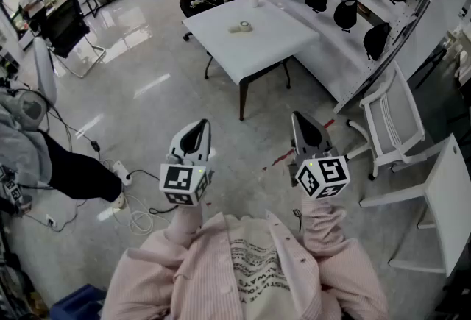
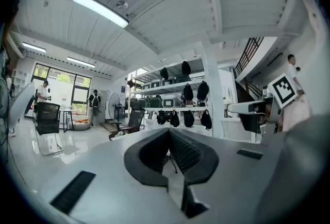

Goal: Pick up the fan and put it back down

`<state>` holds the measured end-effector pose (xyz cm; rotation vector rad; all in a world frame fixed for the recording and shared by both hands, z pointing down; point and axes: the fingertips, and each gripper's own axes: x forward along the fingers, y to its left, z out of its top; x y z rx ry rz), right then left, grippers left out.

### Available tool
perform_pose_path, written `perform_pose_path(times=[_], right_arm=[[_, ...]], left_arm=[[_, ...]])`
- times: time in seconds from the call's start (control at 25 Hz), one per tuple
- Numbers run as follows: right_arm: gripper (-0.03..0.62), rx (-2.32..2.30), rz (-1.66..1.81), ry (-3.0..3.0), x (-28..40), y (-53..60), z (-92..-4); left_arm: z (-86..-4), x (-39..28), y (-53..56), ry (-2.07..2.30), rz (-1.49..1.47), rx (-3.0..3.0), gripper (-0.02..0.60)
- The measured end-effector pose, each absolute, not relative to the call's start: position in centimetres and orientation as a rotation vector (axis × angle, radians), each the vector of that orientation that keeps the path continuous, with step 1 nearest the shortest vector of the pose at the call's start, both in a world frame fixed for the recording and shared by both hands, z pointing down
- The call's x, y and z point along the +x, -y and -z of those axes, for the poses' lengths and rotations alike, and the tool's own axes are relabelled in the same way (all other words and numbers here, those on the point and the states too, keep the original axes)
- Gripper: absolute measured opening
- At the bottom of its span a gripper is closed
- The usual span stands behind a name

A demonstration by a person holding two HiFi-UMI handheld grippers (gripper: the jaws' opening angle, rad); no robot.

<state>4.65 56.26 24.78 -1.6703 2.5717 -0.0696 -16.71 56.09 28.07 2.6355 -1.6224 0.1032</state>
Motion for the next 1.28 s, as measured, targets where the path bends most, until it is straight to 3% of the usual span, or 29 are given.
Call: perform_pose_path(times=[1.0, 1.08, 1.2, 1.28], right_arm=[[-0.002, -1.609, 0.115, -2.566, 7.2, -53.8, -26.2], [-0.002, -1.595, 0.116, -2.575, 7.6, -53.4, -26.5], [-0.002, -1.584, 0.136, -2.574, 7.9, -52.9, -27.0], [-0.002, -1.572, 0.144, -2.583, 7.7, -52.6, -27.3]], left_arm=[[-29.3, -14.7, -54.2, 1.644, -0.082, 2.590, 0.006], [-29.6, -13.9, -53.8, 1.633, -0.093, 2.596, 0.079], [-30.3, -12.8, -53.4, 1.615, -0.126, 2.599, 0.097], [-30.5, -12.8, -53.2, 1.614, -0.121, 2.589, 0.165]])
